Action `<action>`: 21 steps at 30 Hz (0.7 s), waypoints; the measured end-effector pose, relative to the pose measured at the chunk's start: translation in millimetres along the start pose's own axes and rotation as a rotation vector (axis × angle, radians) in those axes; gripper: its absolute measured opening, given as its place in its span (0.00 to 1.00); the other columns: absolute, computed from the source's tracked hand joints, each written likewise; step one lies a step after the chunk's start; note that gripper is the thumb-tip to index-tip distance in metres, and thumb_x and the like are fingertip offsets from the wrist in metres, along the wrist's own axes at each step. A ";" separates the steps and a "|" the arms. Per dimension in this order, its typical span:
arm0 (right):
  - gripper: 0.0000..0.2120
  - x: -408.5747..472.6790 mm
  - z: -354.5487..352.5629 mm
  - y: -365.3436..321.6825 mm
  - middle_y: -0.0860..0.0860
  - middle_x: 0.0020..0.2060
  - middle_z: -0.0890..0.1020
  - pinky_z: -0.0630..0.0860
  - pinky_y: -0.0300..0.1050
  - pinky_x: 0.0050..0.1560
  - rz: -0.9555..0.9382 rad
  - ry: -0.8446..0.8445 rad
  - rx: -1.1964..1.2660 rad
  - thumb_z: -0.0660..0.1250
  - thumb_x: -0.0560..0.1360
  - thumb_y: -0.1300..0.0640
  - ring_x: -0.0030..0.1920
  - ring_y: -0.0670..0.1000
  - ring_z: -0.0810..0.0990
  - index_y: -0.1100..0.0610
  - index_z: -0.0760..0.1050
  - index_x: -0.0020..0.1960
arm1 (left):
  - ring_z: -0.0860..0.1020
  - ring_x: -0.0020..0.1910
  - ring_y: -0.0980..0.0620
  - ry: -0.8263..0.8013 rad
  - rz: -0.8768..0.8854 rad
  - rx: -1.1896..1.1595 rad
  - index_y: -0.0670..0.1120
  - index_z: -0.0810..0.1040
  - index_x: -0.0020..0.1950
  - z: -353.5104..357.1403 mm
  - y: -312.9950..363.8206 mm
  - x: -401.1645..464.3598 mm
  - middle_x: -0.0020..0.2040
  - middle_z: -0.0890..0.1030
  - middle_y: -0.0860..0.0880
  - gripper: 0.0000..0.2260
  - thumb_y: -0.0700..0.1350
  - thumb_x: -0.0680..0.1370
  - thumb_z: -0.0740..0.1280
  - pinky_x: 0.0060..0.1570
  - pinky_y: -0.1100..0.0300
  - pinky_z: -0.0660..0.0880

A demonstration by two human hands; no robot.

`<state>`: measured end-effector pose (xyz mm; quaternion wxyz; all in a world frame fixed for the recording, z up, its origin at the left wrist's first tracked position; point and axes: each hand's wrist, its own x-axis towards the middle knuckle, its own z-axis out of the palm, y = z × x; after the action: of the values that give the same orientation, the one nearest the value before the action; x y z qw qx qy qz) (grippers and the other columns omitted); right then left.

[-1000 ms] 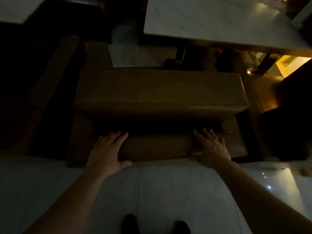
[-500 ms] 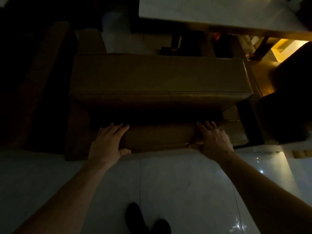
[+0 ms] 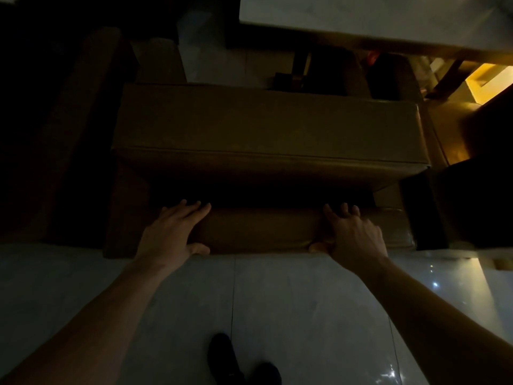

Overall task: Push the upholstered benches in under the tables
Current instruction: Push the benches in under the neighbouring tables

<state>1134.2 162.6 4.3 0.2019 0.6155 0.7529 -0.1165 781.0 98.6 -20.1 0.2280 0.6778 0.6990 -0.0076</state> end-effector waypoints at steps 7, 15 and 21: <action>0.51 25.0 -11.5 -19.0 0.58 0.76 0.62 0.74 0.62 0.63 0.013 0.052 -0.007 0.64 0.68 0.25 0.74 0.63 0.64 0.49 0.49 0.80 | 0.51 0.78 0.49 0.018 0.031 -0.018 0.59 0.55 0.79 -21.3 -20.4 35.9 0.79 0.57 0.54 0.43 0.58 0.70 0.76 0.75 0.44 0.52; 0.52 42.6 -17.4 -31.6 0.59 0.75 0.64 0.75 0.62 0.62 0.022 0.059 -0.017 0.62 0.67 0.23 0.73 0.64 0.65 0.49 0.50 0.80 | 0.56 0.77 0.46 0.082 0.045 -0.009 0.56 0.58 0.79 -28.1 -32.6 52.3 0.78 0.62 0.50 0.43 0.57 0.68 0.77 0.75 0.42 0.55; 0.51 37.7 -16.4 -30.3 0.59 0.76 0.62 0.73 0.63 0.65 0.020 0.052 0.003 0.62 0.69 0.24 0.74 0.64 0.63 0.50 0.50 0.81 | 0.59 0.76 0.45 0.136 0.046 -0.025 0.55 0.61 0.78 -24.1 -29.8 46.8 0.77 0.64 0.49 0.43 0.57 0.68 0.78 0.75 0.42 0.54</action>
<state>1096.0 196.2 -0.1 0.1825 0.6260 0.7516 -0.0995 746.3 148.1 -22.9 0.1889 0.6896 0.6971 0.0524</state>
